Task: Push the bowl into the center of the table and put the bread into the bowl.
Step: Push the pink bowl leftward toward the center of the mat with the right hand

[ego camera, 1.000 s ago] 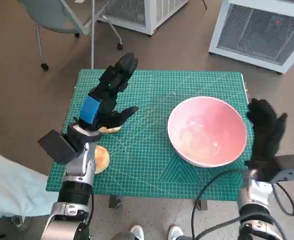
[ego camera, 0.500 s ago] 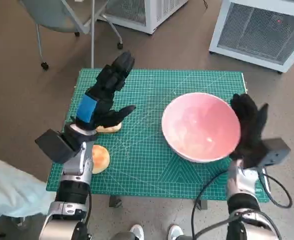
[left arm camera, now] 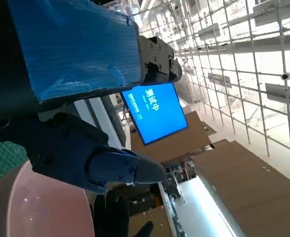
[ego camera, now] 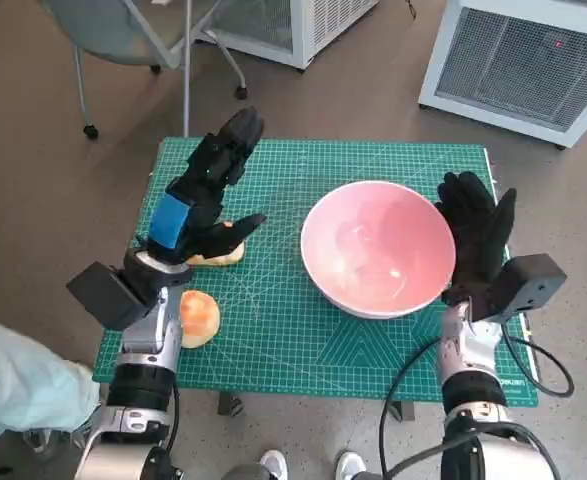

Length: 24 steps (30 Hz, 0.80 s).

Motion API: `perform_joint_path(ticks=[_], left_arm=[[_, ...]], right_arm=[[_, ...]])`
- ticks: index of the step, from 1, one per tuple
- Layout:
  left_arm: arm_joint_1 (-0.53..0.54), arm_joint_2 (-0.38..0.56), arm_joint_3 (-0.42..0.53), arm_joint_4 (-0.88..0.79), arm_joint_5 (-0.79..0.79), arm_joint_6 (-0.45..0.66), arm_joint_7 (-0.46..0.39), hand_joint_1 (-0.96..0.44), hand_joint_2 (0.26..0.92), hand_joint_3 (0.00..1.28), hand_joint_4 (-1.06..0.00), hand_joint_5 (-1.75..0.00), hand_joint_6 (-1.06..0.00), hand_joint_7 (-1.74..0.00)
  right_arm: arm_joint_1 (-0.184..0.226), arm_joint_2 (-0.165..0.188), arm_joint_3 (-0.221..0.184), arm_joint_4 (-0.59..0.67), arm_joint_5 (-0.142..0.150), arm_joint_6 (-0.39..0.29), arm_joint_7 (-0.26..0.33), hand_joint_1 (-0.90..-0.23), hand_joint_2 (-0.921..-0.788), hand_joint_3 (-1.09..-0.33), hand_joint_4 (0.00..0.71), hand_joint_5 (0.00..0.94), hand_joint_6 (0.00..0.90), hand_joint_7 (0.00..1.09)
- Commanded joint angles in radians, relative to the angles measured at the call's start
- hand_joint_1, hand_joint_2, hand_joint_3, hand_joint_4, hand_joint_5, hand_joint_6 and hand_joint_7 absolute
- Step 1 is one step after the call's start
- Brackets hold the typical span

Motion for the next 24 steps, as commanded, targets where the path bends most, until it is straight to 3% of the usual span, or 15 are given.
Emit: perform_joint_path(ticks=[1, 14, 18, 24], left_arm=[[0.032, 0.02, 0.016, -0.038, -0.001, -0.014, 0.017, -0.53, 0.921, 0.23, -0.19, 0.0, -0.19, -0.16], [0.056, 0.028, 0.009, -0.077, 0.014, -0.001, 0.046, -0.54, 0.921, 0.23, -0.2, 0.0, -0.2, -0.14], [0.073, 0.038, 0.014, -0.094, 0.02, 0.003, 0.06, -0.53, 0.921, 0.23, -0.2, 0.0, -0.2, -0.14], [0.084, 0.044, 0.015, -0.107, 0.019, 0.011, 0.071, -0.53, 0.921, 0.23, -0.2, 0.0, -0.2, -0.13]], right_arm=[[-0.038, 0.039, 0.007, 0.03, -0.001, 0.053, 0.01, -0.521, -0.921, -0.753, 0.344, 0.004, 0.24, 0.4], [-0.063, 0.057, 0.012, 0.037, -0.007, 0.076, 0.012, -0.521, -0.921, -0.754, 0.344, 0.003, 0.246, 0.39], [-0.095, 0.08, 0.015, 0.047, -0.005, 0.12, 0.011, -0.514, -0.921, -0.749, 0.347, 0.004, 0.255, 0.39], [-0.111, 0.09, 0.023, 0.052, -0.017, 0.143, -0.004, -0.513, -0.921, -0.75, 0.36, 0.009, 0.266, 0.38]])
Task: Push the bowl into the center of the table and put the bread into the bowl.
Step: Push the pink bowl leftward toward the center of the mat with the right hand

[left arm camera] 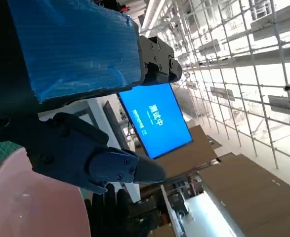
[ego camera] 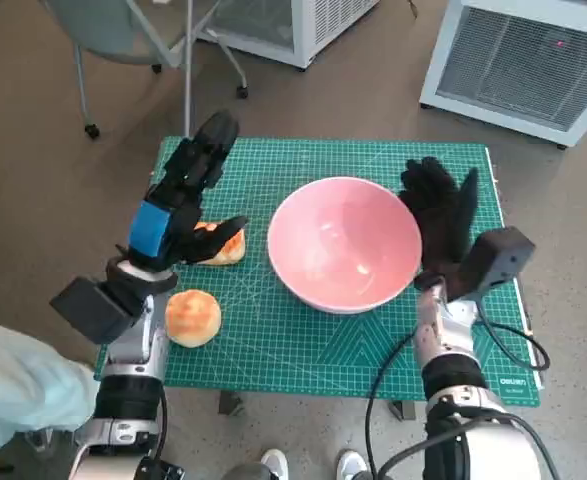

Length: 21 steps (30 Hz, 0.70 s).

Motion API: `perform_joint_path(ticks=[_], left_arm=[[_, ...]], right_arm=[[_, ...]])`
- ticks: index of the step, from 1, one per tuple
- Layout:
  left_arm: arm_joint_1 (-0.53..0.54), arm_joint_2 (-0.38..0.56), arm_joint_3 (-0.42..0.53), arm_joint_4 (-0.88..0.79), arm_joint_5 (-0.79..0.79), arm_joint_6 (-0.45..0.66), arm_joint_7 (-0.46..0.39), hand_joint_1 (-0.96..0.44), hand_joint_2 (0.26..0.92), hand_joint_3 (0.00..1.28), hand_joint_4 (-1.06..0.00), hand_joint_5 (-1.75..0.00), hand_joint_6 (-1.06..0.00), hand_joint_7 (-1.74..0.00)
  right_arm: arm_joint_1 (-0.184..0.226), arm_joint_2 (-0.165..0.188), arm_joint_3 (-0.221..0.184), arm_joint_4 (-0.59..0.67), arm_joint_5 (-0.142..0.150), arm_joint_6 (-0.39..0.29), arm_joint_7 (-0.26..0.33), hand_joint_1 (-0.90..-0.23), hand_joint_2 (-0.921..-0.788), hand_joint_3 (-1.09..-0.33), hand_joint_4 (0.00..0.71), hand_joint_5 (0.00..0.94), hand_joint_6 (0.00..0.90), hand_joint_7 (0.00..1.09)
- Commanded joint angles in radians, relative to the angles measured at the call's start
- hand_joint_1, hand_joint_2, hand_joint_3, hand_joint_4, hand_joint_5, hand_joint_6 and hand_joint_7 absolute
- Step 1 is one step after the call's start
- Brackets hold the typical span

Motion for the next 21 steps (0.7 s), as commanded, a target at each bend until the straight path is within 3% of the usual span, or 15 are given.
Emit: perform_joint_path(ticks=[1, 11, 21], left_arm=[[0.014, 0.01, 0.003, -0.022, 0.002, 0.009, 0.01, -0.53, 0.921, 0.23, -0.2, 0.0, -0.2, -0.13], [0.03, 0.01, 0.003, -0.042, 0.007, 0.015, 0.027, -0.53, 0.921, 0.23, -0.2, 0.0, -0.21, -0.12], [0.033, 0.009, 0.002, -0.042, 0.009, 0.013, 0.032, -0.53, 0.921, 0.23, -0.2, 0.0, -0.21, -0.11]], right_arm=[[-0.01, 0.014, 0.004, 0.021, -0.01, 0.032, -0.013, -0.514, -0.921, -0.75, 0.361, 0.009, 0.267, 0.38], [-0.024, 0.016, 0.009, 0.03, -0.027, 0.056, -0.034, -0.527, -0.921, -0.743, 0.379, 0.014, 0.285, 0.37], [-0.013, -0.025, 0.0, 0.009, -0.015, 0.041, -0.012, -0.531, -0.921, -0.748, 0.378, 0.009, 0.287, 0.36]])
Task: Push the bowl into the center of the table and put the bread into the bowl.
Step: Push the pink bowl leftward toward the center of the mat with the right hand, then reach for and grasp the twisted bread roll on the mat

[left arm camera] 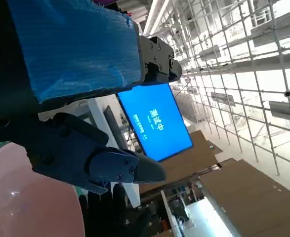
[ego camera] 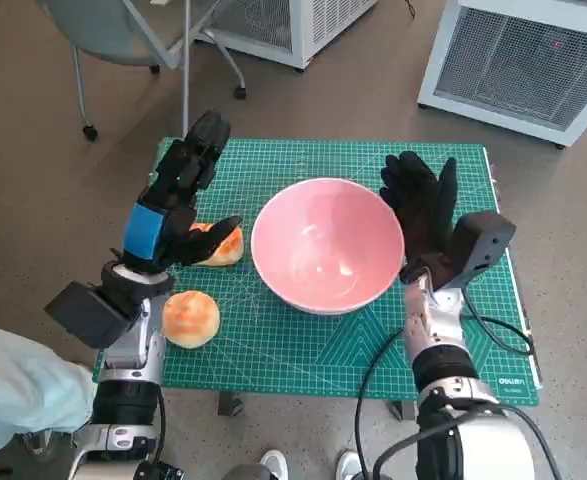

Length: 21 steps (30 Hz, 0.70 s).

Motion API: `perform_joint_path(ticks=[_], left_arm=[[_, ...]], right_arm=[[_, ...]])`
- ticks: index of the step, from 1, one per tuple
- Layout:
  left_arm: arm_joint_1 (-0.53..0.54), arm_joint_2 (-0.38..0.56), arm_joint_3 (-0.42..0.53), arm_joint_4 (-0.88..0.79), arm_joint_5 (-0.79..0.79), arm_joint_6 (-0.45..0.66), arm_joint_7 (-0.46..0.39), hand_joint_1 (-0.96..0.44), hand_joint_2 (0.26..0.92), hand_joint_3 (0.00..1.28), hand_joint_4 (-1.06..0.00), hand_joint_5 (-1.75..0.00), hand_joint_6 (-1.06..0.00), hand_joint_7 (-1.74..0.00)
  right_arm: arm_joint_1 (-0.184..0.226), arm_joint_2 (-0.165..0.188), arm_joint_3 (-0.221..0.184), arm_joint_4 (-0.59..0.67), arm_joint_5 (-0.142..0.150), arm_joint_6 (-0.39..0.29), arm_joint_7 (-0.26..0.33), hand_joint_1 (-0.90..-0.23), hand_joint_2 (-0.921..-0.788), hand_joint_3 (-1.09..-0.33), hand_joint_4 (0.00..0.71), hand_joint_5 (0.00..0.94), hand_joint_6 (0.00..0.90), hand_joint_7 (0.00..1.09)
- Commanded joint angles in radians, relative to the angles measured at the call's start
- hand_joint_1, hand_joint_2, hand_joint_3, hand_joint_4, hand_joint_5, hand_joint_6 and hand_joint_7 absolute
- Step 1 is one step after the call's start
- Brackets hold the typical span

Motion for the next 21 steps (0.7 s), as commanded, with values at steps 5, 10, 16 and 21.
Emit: perform_joint_path(ticks=[5, 10, 16, 21], left_arm=[[0.009, 0.006, 0.0, -0.004, 0.008, -0.002, 0.012, -0.53, 0.921, 0.23, -0.2, 0.0, -0.21, -0.11], [-0.002, 0.0, -0.004, 0.007, 0.012, -0.003, 0.015, -0.52, 0.921, 0.23, -0.2, 0.0, -0.22, -0.11], [-0.017, -0.007, -0.013, 0.019, 0.009, 0.0, 0.013, -0.52, 0.921, 0.23, -0.2, 0.0, -0.22, -0.1], [-0.035, -0.017, -0.019, 0.033, -0.002, -0.007, 0.004, -0.53, 0.921, 0.23, -0.2, 0.0, -0.22, -0.1]], right_arm=[[0.031, -0.035, -0.005, -0.038, 0.007, -0.058, 0.026, -0.543, -0.921, -0.75, 0.366, 0.002, 0.286, 0.35], [0.052, -0.044, 0.009, -0.086, -0.002, -0.156, 0.048, -0.549, -0.921, -0.739, 0.346, 0.0, 0.277, 0.35], [0.098, -0.066, 0.054, -0.178, -0.039, -0.283, 0.074, -0.558, -0.921, -0.726, 0.339, 0.0, 0.242, 0.34], [0.163, -0.091, 0.104, -0.325, -0.072, -0.368, 0.101, -0.56, -0.921, -0.749, 0.323, 0.0, 0.198, 0.33]])
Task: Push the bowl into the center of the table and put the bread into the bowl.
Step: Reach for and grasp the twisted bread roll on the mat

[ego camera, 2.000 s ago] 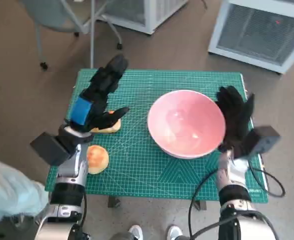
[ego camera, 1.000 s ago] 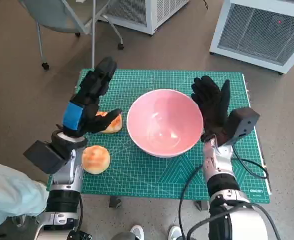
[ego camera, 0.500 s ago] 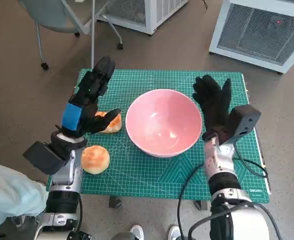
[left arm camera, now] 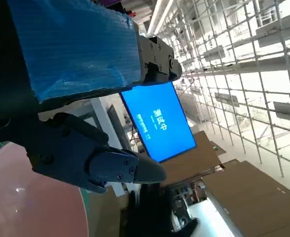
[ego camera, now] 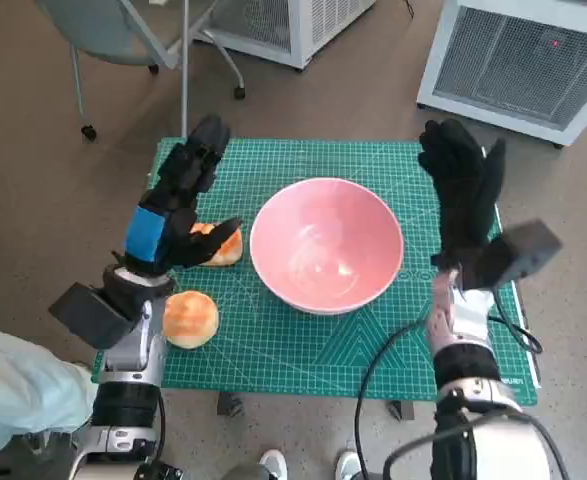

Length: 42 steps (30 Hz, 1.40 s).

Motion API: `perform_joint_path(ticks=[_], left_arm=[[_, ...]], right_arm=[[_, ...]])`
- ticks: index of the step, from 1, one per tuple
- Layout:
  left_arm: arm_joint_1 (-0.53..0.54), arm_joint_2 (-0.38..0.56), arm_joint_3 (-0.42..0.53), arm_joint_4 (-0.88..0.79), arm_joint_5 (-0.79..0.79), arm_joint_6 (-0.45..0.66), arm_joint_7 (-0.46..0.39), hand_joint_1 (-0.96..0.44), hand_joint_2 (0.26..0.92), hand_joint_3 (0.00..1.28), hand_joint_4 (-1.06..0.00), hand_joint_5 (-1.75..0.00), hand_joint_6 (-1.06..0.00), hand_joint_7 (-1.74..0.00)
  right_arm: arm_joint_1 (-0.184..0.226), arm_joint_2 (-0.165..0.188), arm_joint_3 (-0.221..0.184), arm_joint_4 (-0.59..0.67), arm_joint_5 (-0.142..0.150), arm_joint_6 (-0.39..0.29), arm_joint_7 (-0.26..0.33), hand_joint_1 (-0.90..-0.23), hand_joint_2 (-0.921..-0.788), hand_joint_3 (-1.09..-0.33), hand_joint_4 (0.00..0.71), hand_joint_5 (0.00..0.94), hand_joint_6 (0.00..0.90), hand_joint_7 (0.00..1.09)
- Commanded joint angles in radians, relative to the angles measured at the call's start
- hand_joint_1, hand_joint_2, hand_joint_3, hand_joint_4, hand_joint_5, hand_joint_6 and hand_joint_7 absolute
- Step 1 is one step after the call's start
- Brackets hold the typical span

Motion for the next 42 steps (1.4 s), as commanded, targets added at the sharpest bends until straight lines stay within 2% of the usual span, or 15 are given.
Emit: perform_joint_path(ticks=[1, 4, 6, 8, 10, 16, 18, 23, 27, 30, 42], left_arm=[[-0.034, -0.009, -0.005, 0.019, -0.007, -0.009, -0.009, -0.53, 0.921, 0.23, -0.2, 0.0, -0.22, -0.1], [-0.048, -0.017, -0.009, 0.028, -0.01, -0.019, -0.015, -0.54, 0.921, 0.23, -0.2, 0.0, -0.22, -0.09], [-0.059, -0.023, -0.012, 0.032, -0.014, -0.027, -0.022, -0.54, 0.921, 0.23, -0.21, 0.0, -0.22, -0.09], [-0.069, -0.028, -0.014, 0.038, -0.019, -0.031, -0.029, -0.54, 0.921, 0.23, -0.21, 0.0, -0.22, -0.09], [-0.081, -0.035, -0.017, 0.045, -0.025, -0.035, -0.039, -0.55, 0.921, 0.23, -0.21, 0.0, -0.23, -0.09], [-0.106, -0.055, -0.025, 0.048, -0.04, -0.042, -0.071, -0.54, 0.921, 0.24, -0.21, 0.0, -0.24, -0.1], [-0.111, -0.062, -0.028, 0.047, -0.044, -0.044, -0.08, -0.53, 0.921, 0.24, -0.21, 0.0, -0.24, -0.1], [-0.115, -0.066, -0.025, 0.051, -0.045, -0.047, -0.089, -0.52, 0.921, 0.24, -0.21, 0.0, -0.24, -0.1], [-0.133, -0.078, -0.035, 0.057, -0.06, -0.042, -0.12, -0.52, 0.921, 0.24, -0.21, 0.0, -0.24, -0.1], [-0.138, -0.078, -0.034, 0.059, -0.065, -0.04, -0.131, -0.51, 0.921, 0.24, -0.21, 0.0, -0.24, -0.1], [-0.149, -0.073, -0.041, 0.044, -0.051, -0.045, -0.144, -0.5, 0.921, 0.24, -0.2, 0.0, -0.23, -0.11]], right_arm=[[0.084, -0.03, 0.046, -0.127, -0.031, -0.059, 0.031, -0.561, -0.921, -0.754, 0.316, 0.0, 0.19, 0.34], [0.12, -0.041, 0.066, -0.218, -0.021, -0.052, 0.052, -0.564, -0.921, -0.76, 0.302, 0.0, 0.175, 0.34], [0.147, -0.045, 0.08, -0.291, 0.0, -0.027, 0.076, -0.566, -0.921, -0.761, 0.286, 0.001, 0.133, 0.41], [0.168, -0.047, 0.089, -0.347, 0.014, 0.001, 0.088, -0.568, -0.921, -0.762, 0.281, 0.002, 0.117, 0.44], [0.197, -0.051, 0.102, -0.418, 0.019, 0.033, 0.092, -0.587, -0.921, -0.749, 0.274, 0.001, 0.097, 0.48], [0.272, -0.068, 0.133, -0.608, 0.006, 0.131, 0.079, -0.62, -0.921, -0.739, 0.26, 0.003, 0.073, 0.53], [0.288, -0.072, 0.139, -0.652, -0.013, 0.158, 0.062, -0.625, -0.921, -0.738, 0.255, 0.004, 0.064, 0.55], [0.305, -0.074, 0.144, -0.698, -0.024, 0.196, 0.047, -0.631, -0.921, -0.736, 0.251, 0.006, 0.053, 0.57], [0.321, -0.1, 0.15, -0.766, -0.027, 0.238, 0.062, -0.649, -0.921, -0.733, 0.242, 0.002, 0.037, 0.57], [0.324, -0.107, 0.153, -0.783, -0.026, 0.254, 0.062, -0.662, -0.921, -0.73, 0.238, 0.0, 0.022, 0.57], [0.31, -0.129, 0.167, -0.799, -0.033, 0.29, 0.062, -0.676, -0.921, -0.724, 0.223, 0.0, -0.001, 0.55]])
